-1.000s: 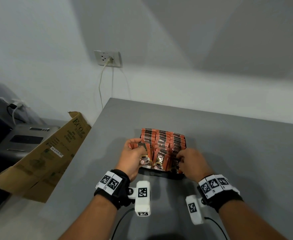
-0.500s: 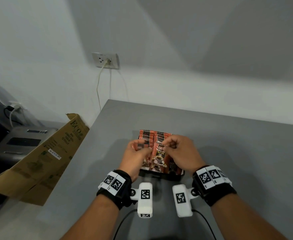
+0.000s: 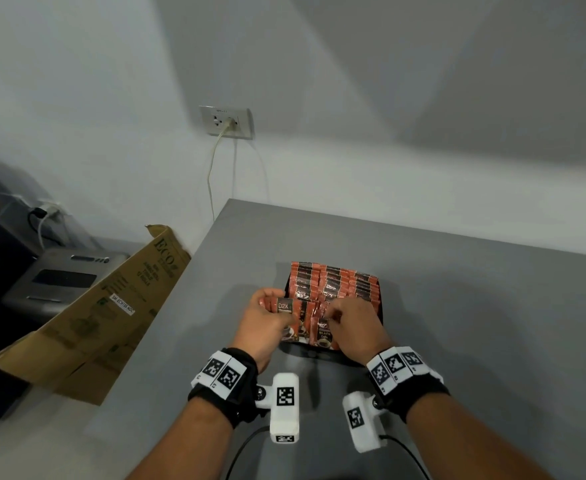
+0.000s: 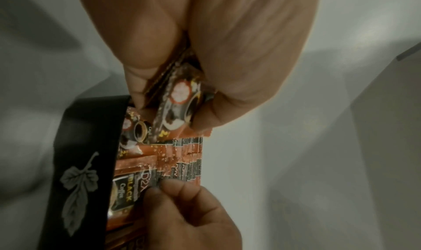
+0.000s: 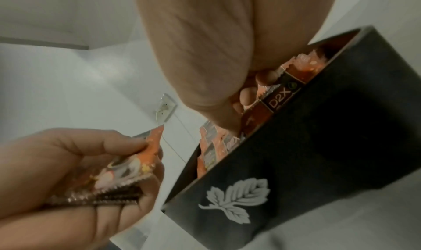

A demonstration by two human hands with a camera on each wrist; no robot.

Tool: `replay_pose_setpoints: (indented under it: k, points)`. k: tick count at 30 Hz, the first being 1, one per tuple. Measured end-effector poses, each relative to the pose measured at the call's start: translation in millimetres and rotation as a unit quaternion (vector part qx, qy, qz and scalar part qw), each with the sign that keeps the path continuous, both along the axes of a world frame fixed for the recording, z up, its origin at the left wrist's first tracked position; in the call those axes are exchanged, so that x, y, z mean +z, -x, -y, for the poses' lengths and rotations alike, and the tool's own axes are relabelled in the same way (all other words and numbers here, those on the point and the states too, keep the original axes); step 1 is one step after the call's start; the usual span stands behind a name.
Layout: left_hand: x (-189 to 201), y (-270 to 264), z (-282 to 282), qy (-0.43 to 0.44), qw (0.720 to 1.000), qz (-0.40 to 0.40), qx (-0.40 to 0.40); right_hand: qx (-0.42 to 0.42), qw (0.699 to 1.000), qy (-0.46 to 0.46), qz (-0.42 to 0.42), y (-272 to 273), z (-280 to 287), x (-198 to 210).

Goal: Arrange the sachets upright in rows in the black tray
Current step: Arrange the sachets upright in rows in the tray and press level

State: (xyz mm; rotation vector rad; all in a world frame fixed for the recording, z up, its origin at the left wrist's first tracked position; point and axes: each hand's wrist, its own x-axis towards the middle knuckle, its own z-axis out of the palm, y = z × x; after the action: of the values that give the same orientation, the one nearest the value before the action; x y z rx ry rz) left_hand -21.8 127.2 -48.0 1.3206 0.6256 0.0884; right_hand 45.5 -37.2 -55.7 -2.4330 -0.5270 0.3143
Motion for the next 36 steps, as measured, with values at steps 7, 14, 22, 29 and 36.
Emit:
replay_pose_setpoints:
  k: [7,14,22,29,36]
  points:
    - [1.7,-0.1,8.6,-0.016,0.996,0.015,-0.088,0.045,0.983,-0.161,-0.070,-0.5,-17.1,33.1]
    - [9.0,-7.3,-18.9,0.049,0.991,0.002,0.126,-0.030,0.990,-0.137,-0.033,-14.7,-30.9,11.7]
    - [-0.8,1.5,-26.6,-0.008,0.989,-0.007,0.145,0.010,1.000,-0.006,0.011,-11.9,-47.0,-12.2]
    - [-3.0,5.5,-20.0,-0.051,0.995,-0.006,0.085,0.100,0.993,0.040,0.051,-6.9,-52.4,-28.7]
    - [5.8,0.4,-1.0,-0.041,0.998,0.033,-0.031,0.038,0.972,-0.197,-0.122,-3.4,-21.5,45.0]
